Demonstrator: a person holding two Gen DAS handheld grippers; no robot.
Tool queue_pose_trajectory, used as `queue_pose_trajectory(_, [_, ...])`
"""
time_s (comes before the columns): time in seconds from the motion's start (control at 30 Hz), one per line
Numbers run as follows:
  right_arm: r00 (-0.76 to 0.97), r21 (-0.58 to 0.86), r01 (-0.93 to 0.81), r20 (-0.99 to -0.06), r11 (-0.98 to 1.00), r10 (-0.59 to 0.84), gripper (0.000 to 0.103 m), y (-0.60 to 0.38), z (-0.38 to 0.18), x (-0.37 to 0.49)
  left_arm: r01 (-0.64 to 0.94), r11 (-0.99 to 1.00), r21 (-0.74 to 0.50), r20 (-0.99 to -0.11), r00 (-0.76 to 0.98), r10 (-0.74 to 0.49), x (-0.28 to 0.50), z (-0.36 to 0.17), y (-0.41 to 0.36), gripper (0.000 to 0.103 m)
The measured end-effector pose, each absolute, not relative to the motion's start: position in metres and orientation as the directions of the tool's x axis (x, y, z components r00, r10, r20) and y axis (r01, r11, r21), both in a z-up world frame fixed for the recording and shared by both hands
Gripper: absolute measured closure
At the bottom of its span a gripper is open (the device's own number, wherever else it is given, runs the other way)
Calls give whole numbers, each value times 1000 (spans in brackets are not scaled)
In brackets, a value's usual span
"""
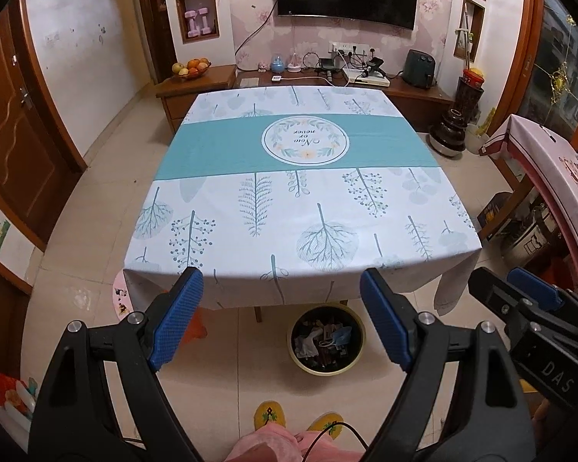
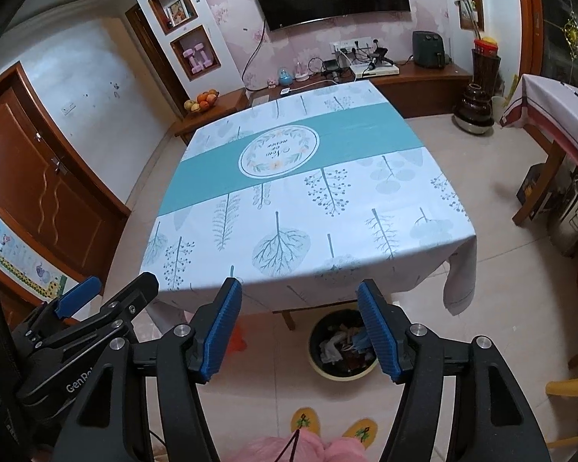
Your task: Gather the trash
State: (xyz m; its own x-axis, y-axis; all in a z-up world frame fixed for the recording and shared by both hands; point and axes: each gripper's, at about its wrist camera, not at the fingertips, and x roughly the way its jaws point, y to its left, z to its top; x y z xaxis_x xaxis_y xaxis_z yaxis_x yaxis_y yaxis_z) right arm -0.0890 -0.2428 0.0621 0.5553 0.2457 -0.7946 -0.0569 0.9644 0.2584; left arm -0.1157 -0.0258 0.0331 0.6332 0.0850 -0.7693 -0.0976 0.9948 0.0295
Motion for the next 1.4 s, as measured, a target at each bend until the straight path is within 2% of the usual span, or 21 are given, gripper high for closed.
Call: queue_pose_trajectory(1.4, [563, 222, -89, -793, 971, 233, 38, -241, 64, -79, -65, 997, 41, -785, 616, 72, -100, 23, -33, 21])
